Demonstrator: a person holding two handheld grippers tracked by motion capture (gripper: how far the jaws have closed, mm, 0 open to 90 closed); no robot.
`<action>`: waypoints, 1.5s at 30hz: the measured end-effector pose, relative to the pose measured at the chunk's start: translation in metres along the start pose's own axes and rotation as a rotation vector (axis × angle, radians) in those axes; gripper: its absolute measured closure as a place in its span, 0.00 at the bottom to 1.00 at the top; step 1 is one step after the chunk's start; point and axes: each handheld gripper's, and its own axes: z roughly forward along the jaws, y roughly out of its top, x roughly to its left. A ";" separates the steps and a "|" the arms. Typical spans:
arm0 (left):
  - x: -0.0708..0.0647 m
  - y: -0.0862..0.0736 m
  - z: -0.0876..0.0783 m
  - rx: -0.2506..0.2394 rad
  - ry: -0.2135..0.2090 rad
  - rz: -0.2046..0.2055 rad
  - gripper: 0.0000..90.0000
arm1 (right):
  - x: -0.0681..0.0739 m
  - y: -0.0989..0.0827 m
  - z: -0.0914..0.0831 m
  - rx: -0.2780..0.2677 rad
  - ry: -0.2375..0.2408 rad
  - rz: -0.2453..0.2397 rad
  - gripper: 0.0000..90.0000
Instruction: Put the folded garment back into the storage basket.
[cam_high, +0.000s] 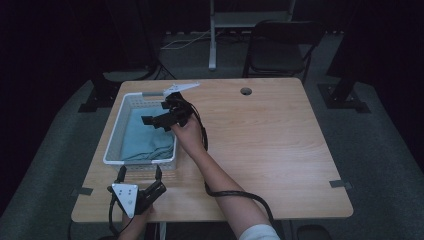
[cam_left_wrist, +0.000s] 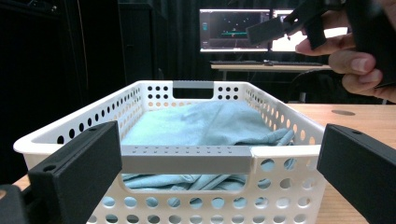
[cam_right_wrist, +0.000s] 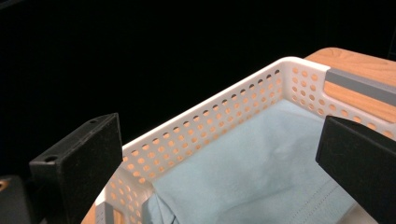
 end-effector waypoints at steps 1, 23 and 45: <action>0.000 0.000 0.000 0.000 0.000 0.000 0.01 | 0.000 0.000 -0.002 -0.007 0.000 -0.003 0.01; 0.000 0.000 0.000 0.000 0.000 0.000 0.01 | 0.008 -0.001 -0.069 -0.041 -0.133 -0.092 0.02; 0.000 0.000 0.000 0.001 0.000 0.000 0.01 | -0.007 -0.016 -0.152 -0.101 -0.263 -0.071 0.02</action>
